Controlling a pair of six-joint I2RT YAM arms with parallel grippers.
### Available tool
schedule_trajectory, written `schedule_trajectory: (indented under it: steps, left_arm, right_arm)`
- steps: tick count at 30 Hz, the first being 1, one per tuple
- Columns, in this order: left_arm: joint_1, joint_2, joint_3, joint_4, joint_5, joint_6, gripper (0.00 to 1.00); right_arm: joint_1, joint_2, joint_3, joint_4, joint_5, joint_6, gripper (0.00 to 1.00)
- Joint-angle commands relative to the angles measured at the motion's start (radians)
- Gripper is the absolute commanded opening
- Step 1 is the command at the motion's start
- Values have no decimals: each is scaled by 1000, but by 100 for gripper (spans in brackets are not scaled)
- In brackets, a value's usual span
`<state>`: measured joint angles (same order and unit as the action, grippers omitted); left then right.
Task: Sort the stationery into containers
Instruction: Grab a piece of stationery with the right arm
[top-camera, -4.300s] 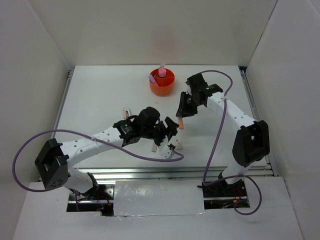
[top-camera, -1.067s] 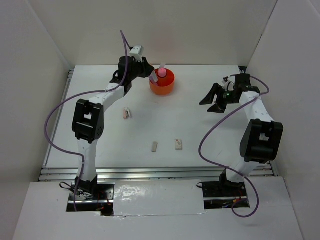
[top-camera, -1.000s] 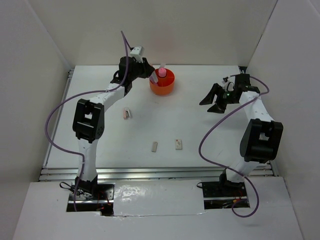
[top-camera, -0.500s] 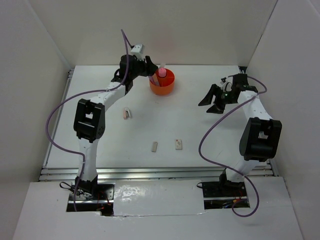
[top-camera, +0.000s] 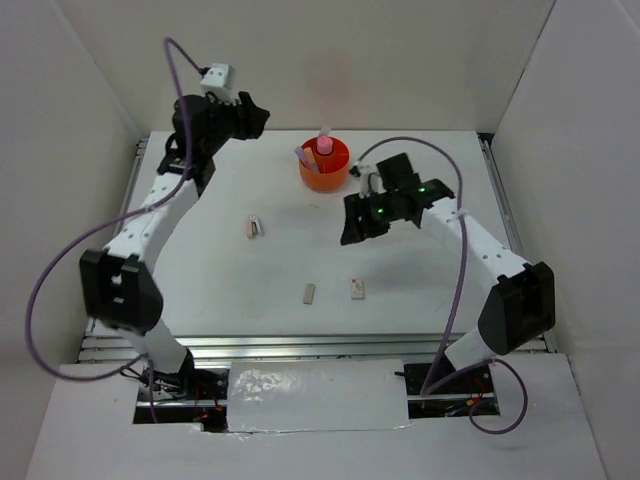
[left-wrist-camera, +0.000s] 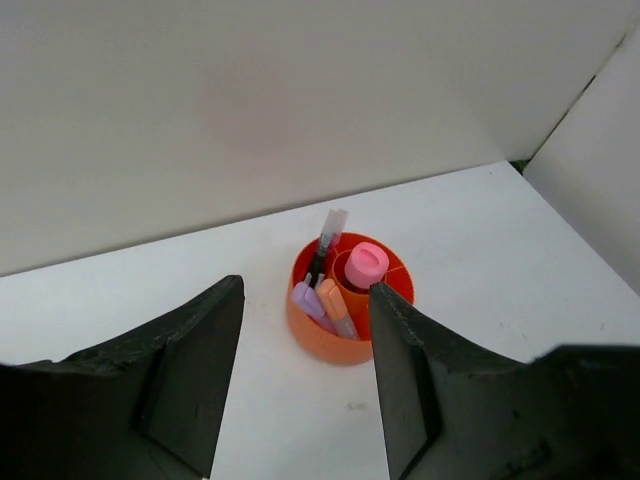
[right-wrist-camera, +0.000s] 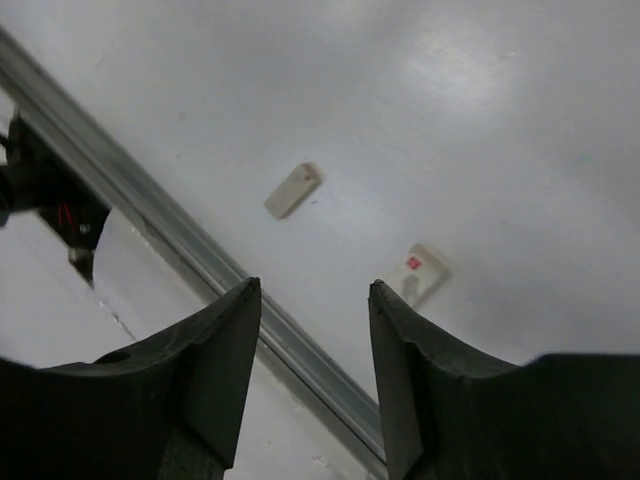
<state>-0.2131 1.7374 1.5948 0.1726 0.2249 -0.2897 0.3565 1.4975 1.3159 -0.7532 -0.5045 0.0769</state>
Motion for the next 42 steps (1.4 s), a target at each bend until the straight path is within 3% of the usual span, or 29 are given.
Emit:
schedule_trajectory:
  steps: [1, 4, 5, 9, 12, 18, 32, 35, 39, 42]
  left_arm:
    - [14, -259, -154, -39, -74, 119, 65]
    - [52, -425, -319, -100, -104, 97, 73]
    - [61, -468, -358, -132, -102, 90, 84]
    - [96, -666, -501, -220, -133, 83, 98]
    - [113, -742, -544, -263, -153, 75, 99]
    - [127, -860, -644, -317, -160, 43, 99]
    - [132, -829, -685, -288, -151, 7, 99]
    - [133, -829, -696, -277, -141, 4, 99]
    - [133, -832, -717, -252, -116, 9, 99]
    - [132, -829, -725, -211, -81, 40, 99]
  right_arm:
    - [146, 56, -9, -28, 132, -13, 56]
    - [243, 128, -14, -6, 167, 85, 61]
    - [299, 147, -4, -6, 211, 130, 61]
    - [423, 251, 19, 0, 346, 260, 63]
    - [504, 320, 46, -12, 420, 304, 59]
    - [522, 463, 174, -67, 419, 322, 51]
    - [521, 630, 244, -100, 406, 336, 46]
    - [515, 639, 249, -103, 408, 327, 34]
    - [484, 603, 264, -104, 399, 284, 2]
    - [429, 514, 298, -97, 400, 238, 0]
